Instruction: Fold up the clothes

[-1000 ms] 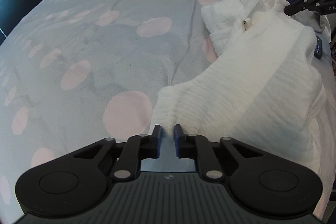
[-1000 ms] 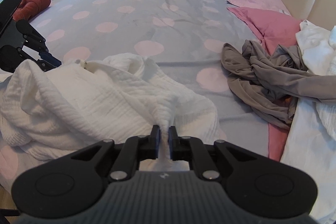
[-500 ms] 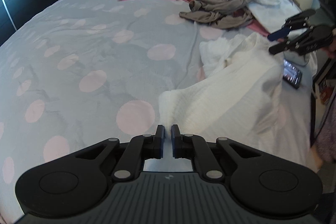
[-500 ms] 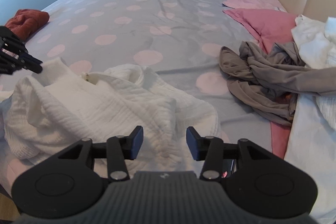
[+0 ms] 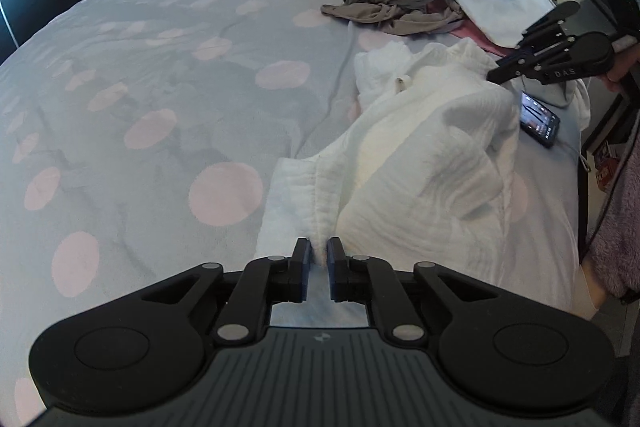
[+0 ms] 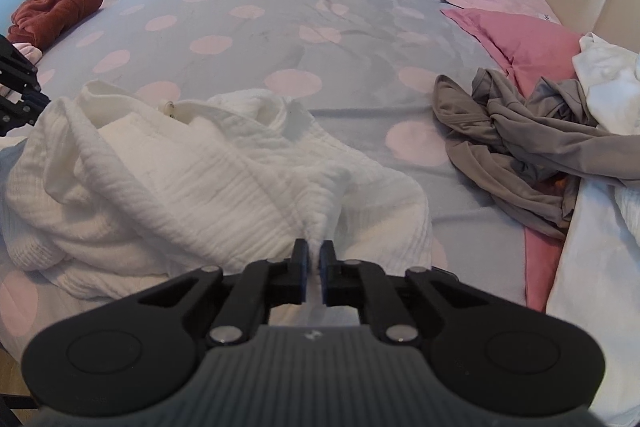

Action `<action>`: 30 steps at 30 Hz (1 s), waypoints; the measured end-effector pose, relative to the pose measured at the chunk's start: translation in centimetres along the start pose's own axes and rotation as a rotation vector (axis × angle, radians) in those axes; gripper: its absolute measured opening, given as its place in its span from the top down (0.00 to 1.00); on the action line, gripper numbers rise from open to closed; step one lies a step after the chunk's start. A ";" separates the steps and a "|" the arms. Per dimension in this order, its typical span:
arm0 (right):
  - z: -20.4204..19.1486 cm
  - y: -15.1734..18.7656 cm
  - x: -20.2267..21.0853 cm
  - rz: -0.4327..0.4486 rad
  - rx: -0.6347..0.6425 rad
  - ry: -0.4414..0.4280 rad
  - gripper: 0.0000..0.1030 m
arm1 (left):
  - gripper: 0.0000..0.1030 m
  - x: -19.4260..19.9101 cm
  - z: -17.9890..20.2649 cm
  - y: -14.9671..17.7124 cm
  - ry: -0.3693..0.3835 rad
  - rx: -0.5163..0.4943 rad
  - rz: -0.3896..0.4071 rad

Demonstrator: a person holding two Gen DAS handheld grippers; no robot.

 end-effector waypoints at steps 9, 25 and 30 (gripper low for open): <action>-0.4 0.0 -0.4 -0.009 0.002 -0.015 0.88 | 0.71 -1.3 -2.3 -1.6 -0.027 0.048 0.022; -0.2 0.1 -0.7 -0.024 -0.005 -0.029 0.85 | 0.48 -3.9 -3.6 -2.3 -0.061 -0.025 -0.041; -0.2 0.1 -0.8 -0.026 -0.003 -0.030 0.83 | 0.59 -5.1 -2.4 -2.0 -0.078 -0.090 -0.068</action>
Point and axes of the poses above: each gripper's, at about its wrist camera, not at the fingertips, and x roughly against the way its jaws point, z to its right, y to its underside, the point moved 9 cm from there along -x, roughly the way its jaws point, and after that the axes turned 15 degrees about y, right-handed, at the moved point
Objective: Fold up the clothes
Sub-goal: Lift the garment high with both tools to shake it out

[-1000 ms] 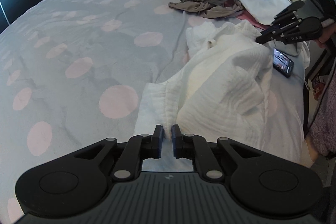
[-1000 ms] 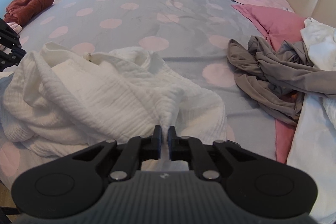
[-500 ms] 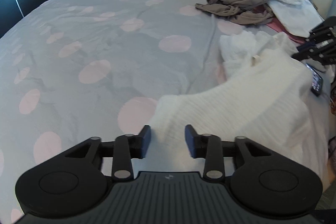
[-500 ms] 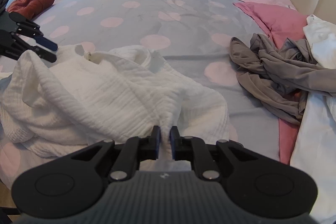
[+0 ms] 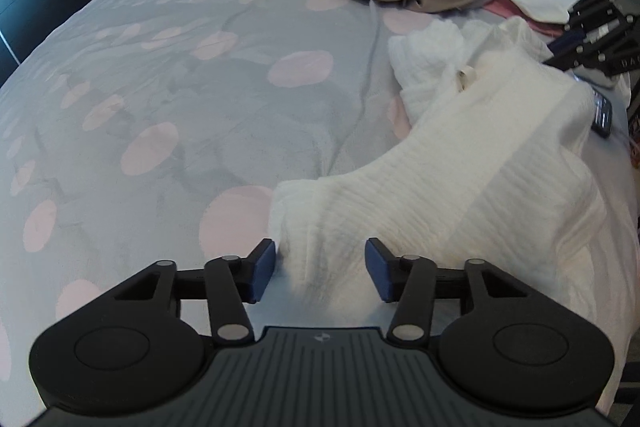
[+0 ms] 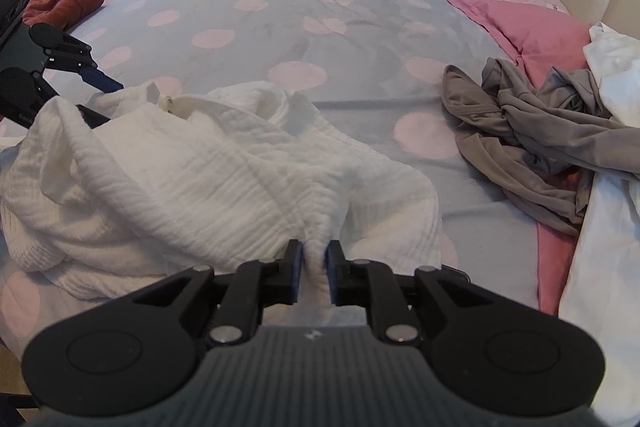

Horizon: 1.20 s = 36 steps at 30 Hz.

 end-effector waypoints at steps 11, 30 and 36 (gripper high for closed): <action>-0.1 -0.7 1.0 0.027 0.030 0.035 0.93 | 0.95 1.6 -0.4 -0.3 -0.060 0.073 0.047; -1.8 -15.0 22.6 0.672 0.157 0.268 0.94 | 0.96 38.5 4.6 -5.8 -0.366 0.154 0.822; -1.8 -20.0 37.4 1.014 0.129 0.417 0.95 | 0.96 50.0 11.1 -6.6 -0.481 0.047 1.045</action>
Point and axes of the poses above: each gripper's, at about its wrist camera, not at the fingertips, and x roughly against the way its jaws point, z to its right, y to its underside, the point moved 9 cm from there along -x, roughly the way its jaws point, and after that the axes turned 15 degrees about y, right-handed, at the moved point
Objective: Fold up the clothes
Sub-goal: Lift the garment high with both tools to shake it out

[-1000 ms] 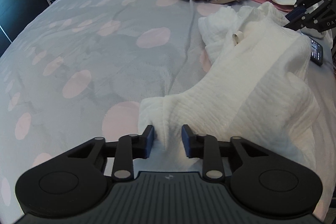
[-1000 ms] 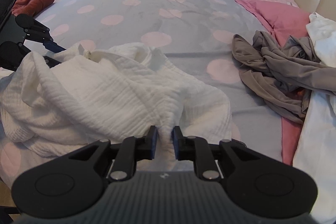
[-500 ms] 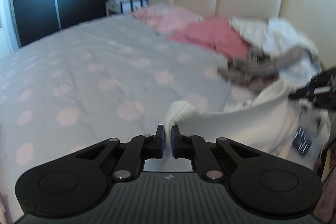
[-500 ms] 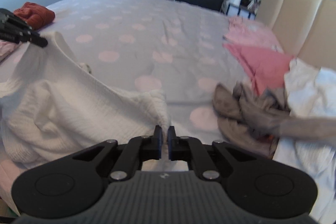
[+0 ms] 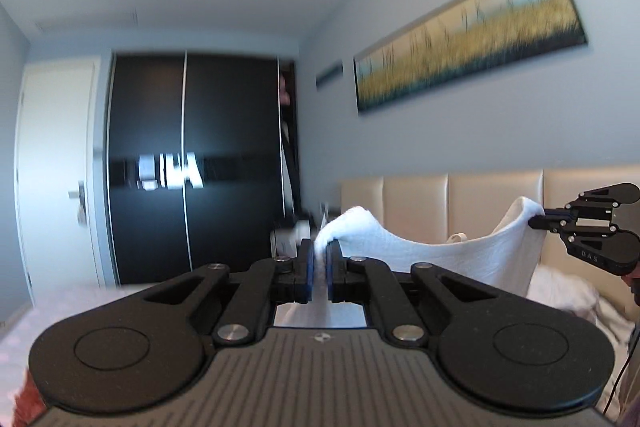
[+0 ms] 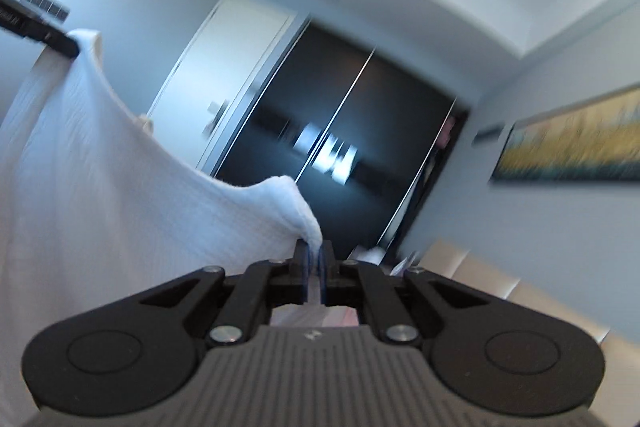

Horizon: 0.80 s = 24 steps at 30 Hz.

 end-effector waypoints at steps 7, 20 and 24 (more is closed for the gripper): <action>5.7 -10.8 5.2 0.225 -0.032 0.145 0.95 | 0.96 6.5 5.2 -10.4 -0.042 -0.126 0.213; 8.5 -15.5 11.0 0.349 -0.065 0.155 0.95 | 0.96 9.4 11.8 -15.2 -0.220 -0.323 0.180; 6.6 -13.8 9.5 0.314 -0.066 0.111 0.95 | 0.96 7.5 9.6 -12.8 -0.243 -0.298 0.101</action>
Point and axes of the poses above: each gripper's, at about its wrist camera, not at the fingertips, and x roughly against the way its jaws point, z to its right, y to its underside, the point moved 9 cm from there along -x, roughly the way its jaws point, and after that the axes turned 15 degrees about y, right-handed, at the moved point
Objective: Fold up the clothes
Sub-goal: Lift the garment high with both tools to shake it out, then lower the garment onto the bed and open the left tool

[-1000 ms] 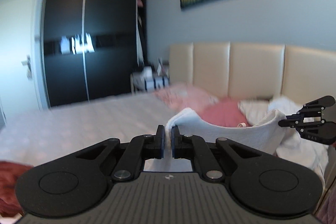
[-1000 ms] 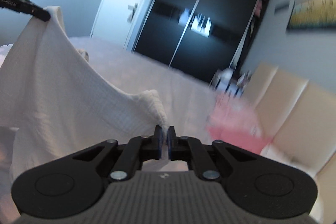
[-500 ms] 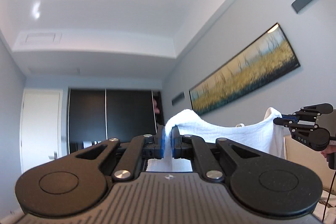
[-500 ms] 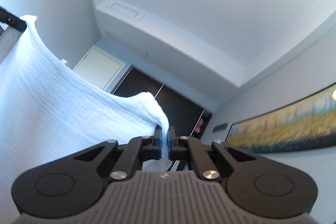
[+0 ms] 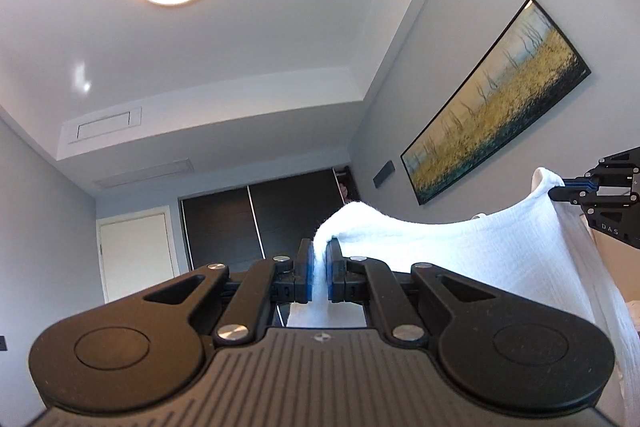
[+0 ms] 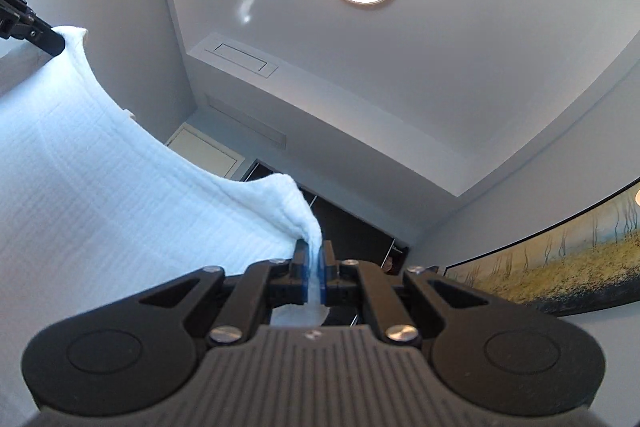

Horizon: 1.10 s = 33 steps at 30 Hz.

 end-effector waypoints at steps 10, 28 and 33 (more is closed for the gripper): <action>-7.1 9.7 -5.1 -0.174 0.046 -0.110 0.94 | 0.96 -8.8 -2.7 12.8 -0.010 0.006 -0.258; -26.4 37.4 -22.4 -0.627 0.191 -0.227 0.94 | 0.96 -30.1 -8.6 44.0 0.087 0.085 -0.712; -33.0 48.6 -24.8 -0.773 0.197 -0.265 0.94 | 0.95 -33.7 -9.1 55.1 0.113 0.165 -0.847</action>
Point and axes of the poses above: each gripper's, at about its wrist camera, not at the fingertips, and x roughly against the way its jaws point, z to its right, y to its underside, the point moved 9 cm from there along -x, roughly the way its jaws point, and after that the axes turned 15 degrees about y, right-handed, at the moved point
